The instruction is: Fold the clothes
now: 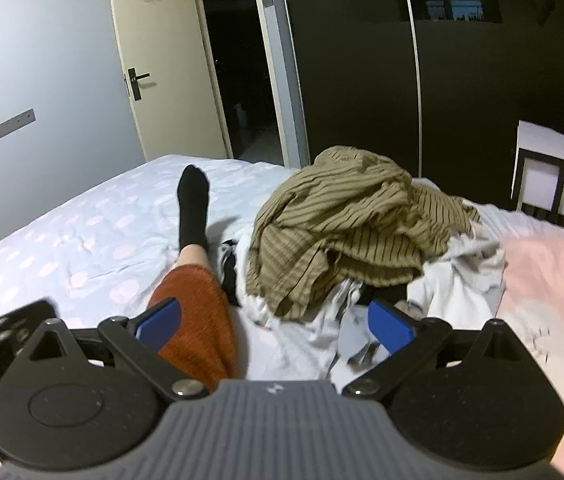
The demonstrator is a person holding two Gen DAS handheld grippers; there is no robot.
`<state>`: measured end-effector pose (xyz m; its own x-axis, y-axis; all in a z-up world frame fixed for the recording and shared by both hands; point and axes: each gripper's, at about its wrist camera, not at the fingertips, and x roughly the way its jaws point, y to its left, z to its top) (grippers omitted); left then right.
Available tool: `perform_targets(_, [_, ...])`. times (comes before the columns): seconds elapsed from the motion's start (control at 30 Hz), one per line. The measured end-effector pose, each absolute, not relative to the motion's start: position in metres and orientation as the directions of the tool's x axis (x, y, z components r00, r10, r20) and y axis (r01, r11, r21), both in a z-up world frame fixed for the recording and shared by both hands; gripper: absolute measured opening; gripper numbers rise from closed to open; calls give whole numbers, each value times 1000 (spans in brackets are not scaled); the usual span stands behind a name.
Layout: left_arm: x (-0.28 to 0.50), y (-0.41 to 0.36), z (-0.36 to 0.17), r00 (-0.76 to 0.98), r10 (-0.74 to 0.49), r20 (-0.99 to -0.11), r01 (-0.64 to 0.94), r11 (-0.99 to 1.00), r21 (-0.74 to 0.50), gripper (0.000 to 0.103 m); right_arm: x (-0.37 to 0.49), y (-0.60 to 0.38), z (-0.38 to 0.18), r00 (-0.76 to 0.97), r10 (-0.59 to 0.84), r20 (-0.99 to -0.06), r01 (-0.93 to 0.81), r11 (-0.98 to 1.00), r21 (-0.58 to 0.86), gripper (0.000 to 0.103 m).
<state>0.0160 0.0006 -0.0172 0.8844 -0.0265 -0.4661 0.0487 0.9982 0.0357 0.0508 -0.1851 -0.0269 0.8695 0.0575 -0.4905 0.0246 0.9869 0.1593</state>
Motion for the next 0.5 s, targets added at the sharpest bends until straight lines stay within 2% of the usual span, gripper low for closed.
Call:
perform_targets(0.23, [41,13,-24,871,25,-490,13,997,74,89,144,-226,-37,860,135,-492,-79,988,133,100])
perform_targets(0.4, [53,29,-26,863,75,-500,-35,995,89,89,223,-250,-44,870,74,-487,-29,995,99,101])
perform_targets(0.5, [52,42,-27,853,110,-509,-80,994,80,89,273,-263,-51,839,76,-539,0,990,140,101])
